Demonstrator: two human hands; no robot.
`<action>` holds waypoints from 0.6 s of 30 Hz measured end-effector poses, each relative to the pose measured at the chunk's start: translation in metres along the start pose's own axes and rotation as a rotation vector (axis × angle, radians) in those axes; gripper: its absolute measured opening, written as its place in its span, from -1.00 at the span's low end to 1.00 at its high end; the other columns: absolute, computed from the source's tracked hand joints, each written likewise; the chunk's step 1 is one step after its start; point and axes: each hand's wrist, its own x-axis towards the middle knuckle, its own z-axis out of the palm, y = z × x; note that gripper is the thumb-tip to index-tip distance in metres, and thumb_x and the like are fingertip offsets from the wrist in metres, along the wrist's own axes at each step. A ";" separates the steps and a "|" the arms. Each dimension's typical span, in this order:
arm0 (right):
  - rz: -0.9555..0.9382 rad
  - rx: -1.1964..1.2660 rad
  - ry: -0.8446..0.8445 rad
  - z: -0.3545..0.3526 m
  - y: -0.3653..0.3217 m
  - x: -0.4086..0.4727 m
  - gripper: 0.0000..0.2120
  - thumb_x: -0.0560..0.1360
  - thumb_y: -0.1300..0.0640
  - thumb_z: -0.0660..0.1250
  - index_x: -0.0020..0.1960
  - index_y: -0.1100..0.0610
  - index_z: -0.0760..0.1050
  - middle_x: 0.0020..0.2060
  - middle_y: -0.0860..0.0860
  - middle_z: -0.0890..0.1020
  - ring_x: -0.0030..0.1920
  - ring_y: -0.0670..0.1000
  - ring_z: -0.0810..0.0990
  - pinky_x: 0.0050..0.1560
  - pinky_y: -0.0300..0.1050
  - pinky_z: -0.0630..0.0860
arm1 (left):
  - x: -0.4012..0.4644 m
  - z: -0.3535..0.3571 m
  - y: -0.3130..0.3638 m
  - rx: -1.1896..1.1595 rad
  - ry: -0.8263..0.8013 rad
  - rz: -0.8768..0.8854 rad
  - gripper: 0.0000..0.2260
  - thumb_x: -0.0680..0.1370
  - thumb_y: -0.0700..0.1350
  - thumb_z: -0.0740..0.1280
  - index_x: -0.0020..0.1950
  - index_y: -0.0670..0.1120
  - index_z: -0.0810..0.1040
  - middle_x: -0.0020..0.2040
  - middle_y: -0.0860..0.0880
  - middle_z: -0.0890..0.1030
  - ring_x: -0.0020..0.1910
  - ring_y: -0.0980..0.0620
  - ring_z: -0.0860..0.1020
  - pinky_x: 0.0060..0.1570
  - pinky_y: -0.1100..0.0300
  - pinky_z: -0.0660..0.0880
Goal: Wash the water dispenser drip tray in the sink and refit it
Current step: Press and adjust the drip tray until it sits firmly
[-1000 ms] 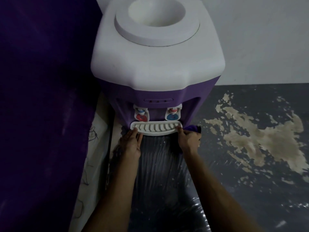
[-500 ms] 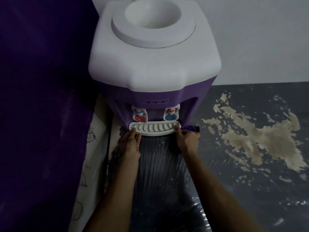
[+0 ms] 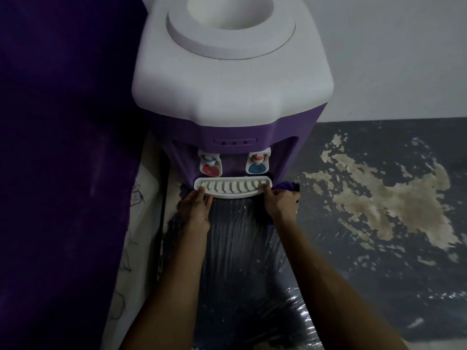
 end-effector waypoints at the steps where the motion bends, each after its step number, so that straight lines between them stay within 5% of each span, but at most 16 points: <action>1: -0.004 0.004 -0.006 0.000 0.001 0.000 -0.46 0.57 -0.28 0.20 0.20 0.13 0.64 0.44 0.21 0.19 0.40 0.34 0.29 0.42 0.18 0.27 | 0.000 -0.001 0.000 0.001 -0.005 0.003 -0.71 0.57 -0.28 0.32 0.29 -0.28 0.48 0.07 -0.13 0.59 0.10 -0.03 0.55 0.19 0.11 0.50; 18: 0.024 0.096 0.068 0.010 0.002 0.002 -0.46 0.53 -0.34 0.21 0.13 0.08 0.67 0.42 0.24 0.24 0.37 0.34 0.34 0.44 0.19 0.31 | -0.005 0.002 0.010 -0.043 0.001 -0.055 -0.68 0.54 -0.24 0.38 0.29 -0.23 0.51 0.12 -0.11 0.60 0.09 0.01 0.57 0.07 0.18 0.54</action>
